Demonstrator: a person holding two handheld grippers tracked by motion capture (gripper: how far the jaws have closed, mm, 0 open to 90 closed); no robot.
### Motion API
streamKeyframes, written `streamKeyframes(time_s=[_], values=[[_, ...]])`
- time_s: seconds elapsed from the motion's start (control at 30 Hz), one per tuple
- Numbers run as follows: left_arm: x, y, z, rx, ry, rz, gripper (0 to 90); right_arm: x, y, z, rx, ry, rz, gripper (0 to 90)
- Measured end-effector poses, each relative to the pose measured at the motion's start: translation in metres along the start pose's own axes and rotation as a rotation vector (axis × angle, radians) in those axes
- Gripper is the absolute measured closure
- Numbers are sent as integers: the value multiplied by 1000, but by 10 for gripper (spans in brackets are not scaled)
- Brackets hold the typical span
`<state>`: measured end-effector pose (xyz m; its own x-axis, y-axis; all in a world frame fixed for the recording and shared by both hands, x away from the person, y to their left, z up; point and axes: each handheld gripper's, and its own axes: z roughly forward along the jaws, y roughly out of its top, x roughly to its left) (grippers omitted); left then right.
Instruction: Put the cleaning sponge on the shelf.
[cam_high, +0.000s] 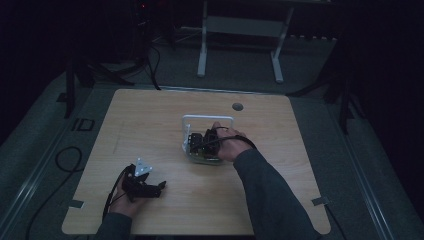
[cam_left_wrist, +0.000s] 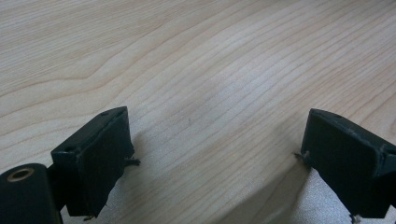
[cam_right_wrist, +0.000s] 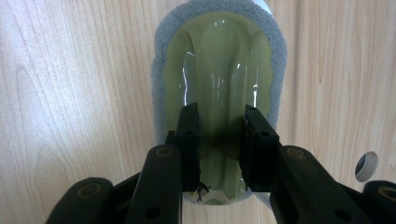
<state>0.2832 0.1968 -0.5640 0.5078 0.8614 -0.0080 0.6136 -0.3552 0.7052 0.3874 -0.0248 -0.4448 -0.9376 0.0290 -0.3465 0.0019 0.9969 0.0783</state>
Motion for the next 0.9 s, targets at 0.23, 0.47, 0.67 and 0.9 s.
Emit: streamKeyframes(time_s=[0.23,0.47,0.67,0.9], values=[[0,0,0,1,0,1,87,-1,2,1,3,-20,-4,716],[0,0,0,1,0,0,87,-2,8,4,14,-37,-20,717],[0,0,0,0,0,0,87,-3,10,7,19,-46,-25,717],[0,0,0,1,0,0,87,-3,11,8,32,-56,-27,716]])
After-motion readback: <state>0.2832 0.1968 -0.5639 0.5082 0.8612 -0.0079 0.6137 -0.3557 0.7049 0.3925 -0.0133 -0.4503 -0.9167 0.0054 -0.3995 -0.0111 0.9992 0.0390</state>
